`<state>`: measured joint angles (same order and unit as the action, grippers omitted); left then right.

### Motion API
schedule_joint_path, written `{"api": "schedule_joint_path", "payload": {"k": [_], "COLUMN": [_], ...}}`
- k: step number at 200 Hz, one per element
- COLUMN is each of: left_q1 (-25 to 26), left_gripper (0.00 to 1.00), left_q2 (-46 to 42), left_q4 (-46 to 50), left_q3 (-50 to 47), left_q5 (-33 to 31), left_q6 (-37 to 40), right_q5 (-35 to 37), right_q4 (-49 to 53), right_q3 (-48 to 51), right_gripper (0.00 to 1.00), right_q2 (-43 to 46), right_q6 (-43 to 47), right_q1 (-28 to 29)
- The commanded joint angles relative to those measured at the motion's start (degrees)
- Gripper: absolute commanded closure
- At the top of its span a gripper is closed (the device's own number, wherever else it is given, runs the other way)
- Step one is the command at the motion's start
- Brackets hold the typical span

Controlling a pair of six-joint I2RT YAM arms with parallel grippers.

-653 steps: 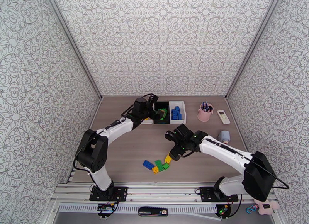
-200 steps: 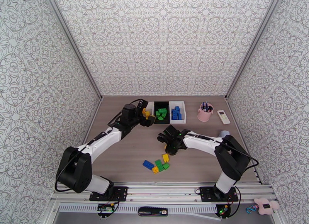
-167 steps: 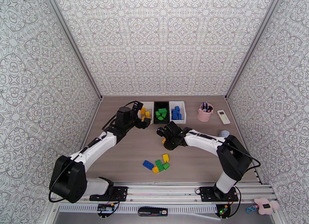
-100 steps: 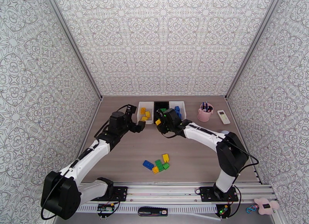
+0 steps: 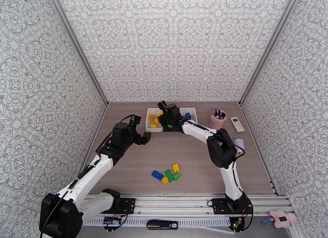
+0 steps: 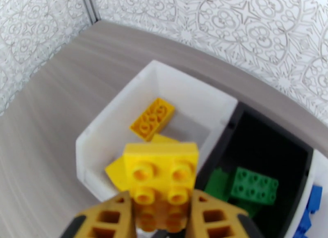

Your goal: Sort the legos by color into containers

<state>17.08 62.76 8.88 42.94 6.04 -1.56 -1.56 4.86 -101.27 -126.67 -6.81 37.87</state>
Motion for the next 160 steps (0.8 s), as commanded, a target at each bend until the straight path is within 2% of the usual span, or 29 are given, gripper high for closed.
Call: {"api": "schedule_joint_path", "payload": {"k": [1,79,90,120,141,160], "left_q1": [-0.5,-0.52,-0.56,-0.63,-0.65,-0.95], "left_gripper": [0.02,0.02,0.02,0.0,0.0,0.0], "left_q2": [-0.87,-0.32,-0.27,0.29,0.31,0.49], "left_q4": [1.09,1.73,2.0,4.16,4.95,5.77], "left_q3": [-0.31,0.12,0.35,1.66,1.97,2.31], "left_q5": [-0.5,-0.1,-0.02,0.6,0.48,-0.23], "left_q6": [-1.1,-1.64,-1.94,-3.21,-4.08,-5.77], "right_q5": [-0.1,0.76,0.65,-0.53,-1.52,-2.46], "right_q4": [-0.11,4.72,5.61,5.8,4.76,3.0], "right_q3": [-4.77,-16.93,-17.79,-16.25,-11.9,-5.89], "right_gripper": [0.81,0.78,0.73,0.52,0.37,0.29], "right_q2": [-3.79,-12.95,-13.03,-9.84,-5.6,-0.79], "right_q6": [-3.34,-4.36,-3.94,-3.05,-1.98,-0.92], "right_q1": [-0.59,-1.39,-1.39,-1.39,-1.39,-1.39]}}
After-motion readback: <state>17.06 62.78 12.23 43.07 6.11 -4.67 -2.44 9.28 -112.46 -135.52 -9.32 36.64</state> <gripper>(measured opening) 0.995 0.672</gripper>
